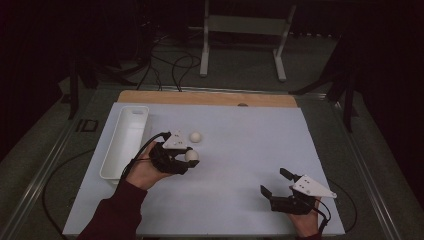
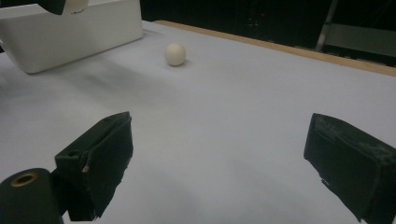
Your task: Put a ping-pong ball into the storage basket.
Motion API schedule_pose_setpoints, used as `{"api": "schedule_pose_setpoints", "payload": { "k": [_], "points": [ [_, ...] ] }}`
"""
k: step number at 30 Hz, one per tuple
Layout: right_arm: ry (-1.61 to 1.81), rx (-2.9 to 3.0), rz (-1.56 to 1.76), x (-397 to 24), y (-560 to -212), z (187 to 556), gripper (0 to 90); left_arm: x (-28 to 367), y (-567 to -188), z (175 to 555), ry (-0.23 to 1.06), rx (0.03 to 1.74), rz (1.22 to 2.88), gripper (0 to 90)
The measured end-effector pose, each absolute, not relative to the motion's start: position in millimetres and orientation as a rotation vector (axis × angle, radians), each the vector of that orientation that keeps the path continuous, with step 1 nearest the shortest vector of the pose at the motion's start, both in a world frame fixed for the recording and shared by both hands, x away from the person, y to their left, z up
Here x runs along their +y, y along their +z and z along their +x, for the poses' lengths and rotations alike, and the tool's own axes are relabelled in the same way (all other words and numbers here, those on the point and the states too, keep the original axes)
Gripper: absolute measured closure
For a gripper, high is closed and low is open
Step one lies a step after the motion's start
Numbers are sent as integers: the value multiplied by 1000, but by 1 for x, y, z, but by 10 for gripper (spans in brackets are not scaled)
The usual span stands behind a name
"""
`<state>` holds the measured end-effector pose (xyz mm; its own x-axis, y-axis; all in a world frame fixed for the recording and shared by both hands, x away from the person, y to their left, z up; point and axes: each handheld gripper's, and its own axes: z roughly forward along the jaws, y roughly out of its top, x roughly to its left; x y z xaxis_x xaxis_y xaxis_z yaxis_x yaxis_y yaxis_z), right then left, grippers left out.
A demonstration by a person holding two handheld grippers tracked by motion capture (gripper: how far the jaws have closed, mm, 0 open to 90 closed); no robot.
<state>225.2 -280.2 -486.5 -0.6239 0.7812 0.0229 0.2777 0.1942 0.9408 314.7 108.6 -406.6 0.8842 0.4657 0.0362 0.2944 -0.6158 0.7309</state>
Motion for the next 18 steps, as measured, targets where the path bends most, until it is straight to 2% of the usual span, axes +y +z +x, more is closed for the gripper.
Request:
{"api": "schedule_pose_setpoints", "payload": {
  "k": [18],
  "points": [
    [1428, 2010, 984, -280, -487, 225, 79, 118, -403, 314, 300, 561, 2268, 509]
  ]
}}
